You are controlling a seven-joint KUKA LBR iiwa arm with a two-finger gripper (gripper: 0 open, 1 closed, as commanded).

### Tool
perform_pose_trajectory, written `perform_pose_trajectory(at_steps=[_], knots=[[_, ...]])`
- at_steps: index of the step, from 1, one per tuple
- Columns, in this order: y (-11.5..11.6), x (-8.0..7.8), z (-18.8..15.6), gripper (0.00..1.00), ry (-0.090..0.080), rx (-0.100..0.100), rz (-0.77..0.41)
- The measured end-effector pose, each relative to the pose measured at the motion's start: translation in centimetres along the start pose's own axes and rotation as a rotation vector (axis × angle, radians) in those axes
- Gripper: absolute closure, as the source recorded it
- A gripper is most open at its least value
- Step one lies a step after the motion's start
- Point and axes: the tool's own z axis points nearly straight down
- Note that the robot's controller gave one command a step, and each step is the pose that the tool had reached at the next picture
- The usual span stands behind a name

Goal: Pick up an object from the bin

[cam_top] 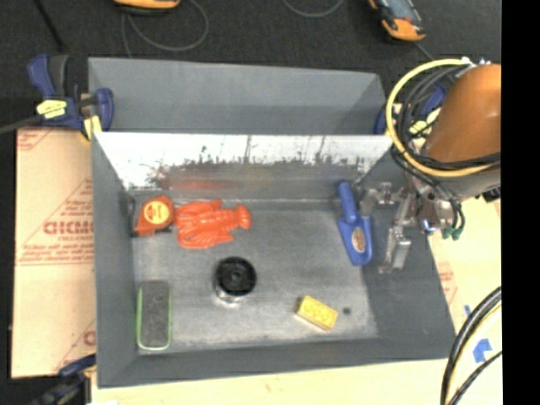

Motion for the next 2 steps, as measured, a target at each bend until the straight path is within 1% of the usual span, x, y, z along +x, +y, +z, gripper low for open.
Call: perform_pose_trajectory(at_steps=[1, 2], knots=[[0.0, -0.2, -0.5, 0.0, -0.008, 0.001, -0.003], [2.9, -4.9, 4.0, 0.0, -0.019, 0.004, -0.055]])
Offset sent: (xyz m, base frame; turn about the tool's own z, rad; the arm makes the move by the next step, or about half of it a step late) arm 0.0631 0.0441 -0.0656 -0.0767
